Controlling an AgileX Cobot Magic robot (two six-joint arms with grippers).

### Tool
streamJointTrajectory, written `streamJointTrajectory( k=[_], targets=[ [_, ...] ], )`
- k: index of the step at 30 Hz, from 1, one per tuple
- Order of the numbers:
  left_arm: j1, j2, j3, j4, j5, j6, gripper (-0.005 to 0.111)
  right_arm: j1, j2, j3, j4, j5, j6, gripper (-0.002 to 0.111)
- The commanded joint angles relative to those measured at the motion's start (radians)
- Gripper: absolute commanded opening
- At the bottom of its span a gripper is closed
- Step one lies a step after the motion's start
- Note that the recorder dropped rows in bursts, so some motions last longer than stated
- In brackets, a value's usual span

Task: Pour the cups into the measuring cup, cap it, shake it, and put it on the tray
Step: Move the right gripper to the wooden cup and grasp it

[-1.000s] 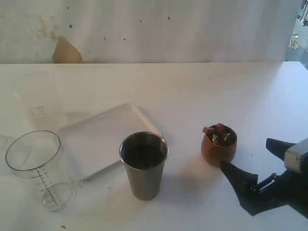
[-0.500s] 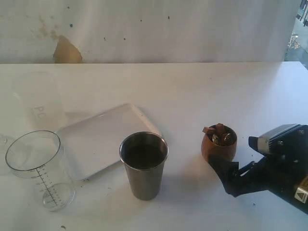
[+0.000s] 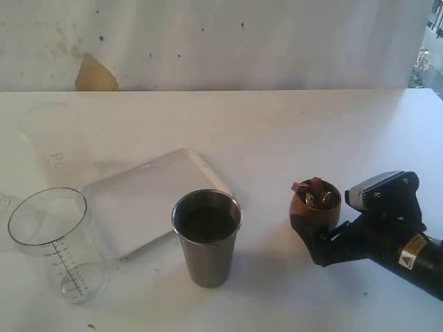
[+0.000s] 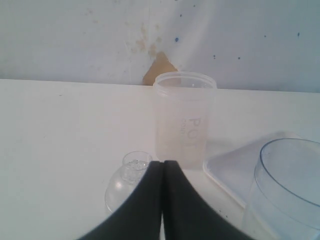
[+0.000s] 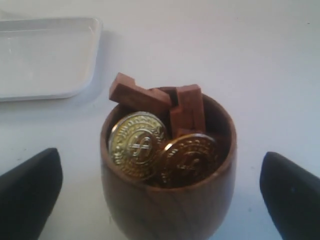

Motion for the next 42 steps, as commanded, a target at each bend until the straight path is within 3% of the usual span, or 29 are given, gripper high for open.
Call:
streamJointTrajectory(
  k=[1, 22, 28, 32, 36, 42],
  targets=[
    [-0.005, -0.005, 0.005, -0.005, 0.0, 0.001, 0.0, 0.0, 0.064, -0.05, 0.004, -0.016, -0.014, 0.104],
    [-0.005, -0.005, 0.005, -0.005, 0.0, 0.001, 0.0, 0.0, 0.214, -0.152, 0.004, -0.067, -0.04, 0.102],
    [-0.005, -0.005, 0.005, -0.005, 0.0, 0.001, 0.0, 0.0, 0.227, -0.164, 0.004, -0.059, -0.04, 0.073],
    [-0.005, -0.005, 0.005, -0.005, 0.0, 0.001, 0.0, 0.0, 0.227, -0.164, 0.001, -0.053, -0.023, 0.042],
    [-0.005, -0.005, 0.005, -0.005, 0.0, 0.001, 0.0, 0.0, 0.227, -0.164, -0.022, -0.001, 0.023, 0.003],
    [-0.005, -0.005, 0.005, -0.005, 0.0, 0.001, 0.0, 0.0, 0.148, -0.164, -0.082, 0.011, 0.12, 0.0]
  ],
)
